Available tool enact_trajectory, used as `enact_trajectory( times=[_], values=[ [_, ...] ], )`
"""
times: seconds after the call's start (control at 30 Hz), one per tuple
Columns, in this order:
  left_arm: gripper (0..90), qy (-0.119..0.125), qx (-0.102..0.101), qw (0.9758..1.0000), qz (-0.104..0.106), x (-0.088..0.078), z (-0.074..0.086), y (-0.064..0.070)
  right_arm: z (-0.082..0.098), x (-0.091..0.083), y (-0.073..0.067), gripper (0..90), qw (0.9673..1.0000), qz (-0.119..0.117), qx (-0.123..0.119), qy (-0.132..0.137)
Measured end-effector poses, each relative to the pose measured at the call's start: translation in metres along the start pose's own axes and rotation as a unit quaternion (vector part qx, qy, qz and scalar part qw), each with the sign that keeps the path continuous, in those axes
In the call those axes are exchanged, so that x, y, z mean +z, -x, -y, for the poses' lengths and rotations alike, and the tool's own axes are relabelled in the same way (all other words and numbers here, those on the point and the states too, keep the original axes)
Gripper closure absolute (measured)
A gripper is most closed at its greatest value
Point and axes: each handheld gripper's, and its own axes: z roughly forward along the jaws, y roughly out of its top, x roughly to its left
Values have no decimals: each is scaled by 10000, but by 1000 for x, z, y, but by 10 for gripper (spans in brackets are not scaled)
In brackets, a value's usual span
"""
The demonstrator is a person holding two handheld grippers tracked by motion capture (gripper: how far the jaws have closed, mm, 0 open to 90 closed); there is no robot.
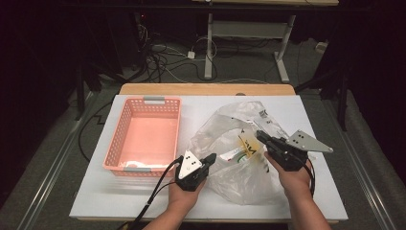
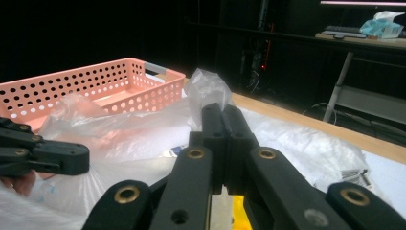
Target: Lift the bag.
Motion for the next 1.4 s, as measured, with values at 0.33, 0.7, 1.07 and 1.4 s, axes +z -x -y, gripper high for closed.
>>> enact_trajectory(
  times=[0.33, 0.7, 1.07, 1.4],
  values=[
    [887, 812, 86, 9964, -238, -15, -45, -5, -13, 12, -5, 900, 9997, 145, -84, 186],
    [887, 1594, 550, 9846, -458, -17, -116, 1, -46, 32, -8, 900, 9976, 194, -29, 659],
    [887, 1989, 780, 9752, -580, -17, -173, -2, -81, 33, -6, 900, 9939, 231, -95, 1077],
    [887, 2412, 618, 9674, -468, -20, -194, -6, -106, 28, -5, 900, 9885, 239, -80, 1492]
  ],
)
